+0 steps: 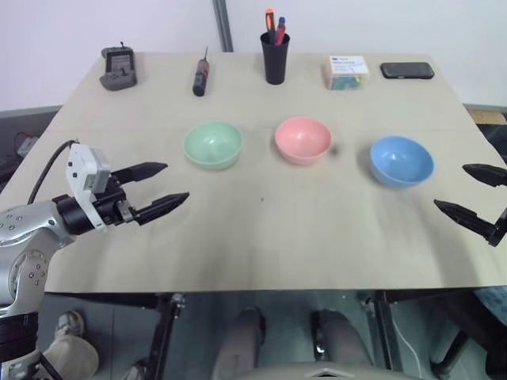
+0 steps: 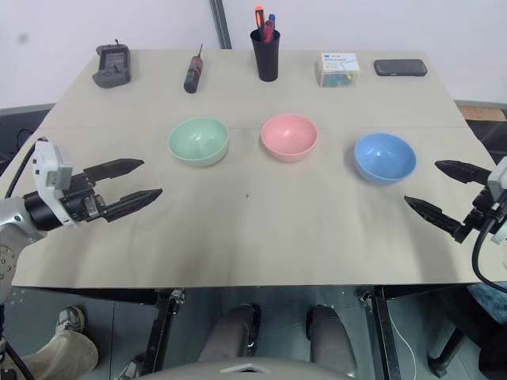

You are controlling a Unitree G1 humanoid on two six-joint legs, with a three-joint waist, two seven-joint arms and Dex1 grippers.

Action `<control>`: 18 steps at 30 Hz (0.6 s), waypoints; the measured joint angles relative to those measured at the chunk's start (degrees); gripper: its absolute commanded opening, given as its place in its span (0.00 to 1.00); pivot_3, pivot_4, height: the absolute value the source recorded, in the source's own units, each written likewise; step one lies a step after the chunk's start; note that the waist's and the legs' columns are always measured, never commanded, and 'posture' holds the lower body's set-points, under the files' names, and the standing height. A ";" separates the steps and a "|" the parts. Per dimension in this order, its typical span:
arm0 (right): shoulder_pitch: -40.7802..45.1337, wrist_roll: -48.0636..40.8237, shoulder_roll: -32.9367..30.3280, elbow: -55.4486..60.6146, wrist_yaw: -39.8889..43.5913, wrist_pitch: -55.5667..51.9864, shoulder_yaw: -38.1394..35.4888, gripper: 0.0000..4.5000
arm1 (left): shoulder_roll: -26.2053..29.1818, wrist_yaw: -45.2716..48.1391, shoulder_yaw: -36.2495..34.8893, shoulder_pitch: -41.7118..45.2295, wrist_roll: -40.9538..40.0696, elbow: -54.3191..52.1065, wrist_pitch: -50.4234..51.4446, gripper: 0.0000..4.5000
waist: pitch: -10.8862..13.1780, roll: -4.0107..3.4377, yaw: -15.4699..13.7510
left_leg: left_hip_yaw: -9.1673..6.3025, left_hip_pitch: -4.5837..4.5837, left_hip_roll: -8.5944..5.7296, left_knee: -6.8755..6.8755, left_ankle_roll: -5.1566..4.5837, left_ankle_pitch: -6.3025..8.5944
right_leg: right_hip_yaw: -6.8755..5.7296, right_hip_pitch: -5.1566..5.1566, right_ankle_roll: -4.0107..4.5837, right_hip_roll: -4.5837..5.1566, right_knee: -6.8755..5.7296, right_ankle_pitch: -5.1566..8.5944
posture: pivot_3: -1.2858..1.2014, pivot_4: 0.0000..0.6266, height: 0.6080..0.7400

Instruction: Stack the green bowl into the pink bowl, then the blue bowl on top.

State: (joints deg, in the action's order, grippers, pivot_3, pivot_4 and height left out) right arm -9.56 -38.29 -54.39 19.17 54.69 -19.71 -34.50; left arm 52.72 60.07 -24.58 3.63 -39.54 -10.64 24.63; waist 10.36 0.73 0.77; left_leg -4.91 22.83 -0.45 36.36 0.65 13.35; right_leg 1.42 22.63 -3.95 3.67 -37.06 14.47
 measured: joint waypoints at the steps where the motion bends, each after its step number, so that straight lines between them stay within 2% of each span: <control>1: 0.00 0.00 0.00 0.00 0.00 0.00 0.00 1.00 | 0.00 0.00 0.00 0.00 0.00 0.00 0.00 0.98 | 0.00 0.00 0.00 | 0.00 0.00 0.00 0.00 0.00 0.00 | 0.00 0.00 0.00 0.00 0.00 0.00 | 0.52 0.24 1.00; 13: 8.51 4.37 0.95 0.44 -1.85 -0.15 8.37 1.00 | -2.10 -1.64 0.59 2.89 -1.04 -2.02 1.65 0.98 | 0.00 0.00 0.03 | 0.03 0.00 0.00 0.04 0.00 0.00 | 0.03 0.00 -0.01 0.00 -0.03 -0.01 | 0.52 0.24 1.00; 18: 17.99 12.05 6.07 -1.01 -5.78 4.43 18.48 1.00 | -5.39 -3.72 3.32 4.55 -0.92 -3.21 1.42 0.98 | 0.00 0.02 0.21 | 0.07 -0.06 0.01 0.09 0.01 -0.01 | 0.07 0.03 -0.01 -0.02 -0.18 -0.01 | 0.52 0.24 1.00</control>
State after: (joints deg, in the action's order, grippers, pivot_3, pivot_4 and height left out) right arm 8.43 -26.24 -48.33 18.16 48.90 -15.28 -16.02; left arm 47.33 56.35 -21.26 8.18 -40.46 -13.85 26.04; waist 10.36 0.74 0.98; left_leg -4.84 22.76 -0.44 36.45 0.66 13.34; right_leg 1.49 22.66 -3.96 3.65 -37.24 14.46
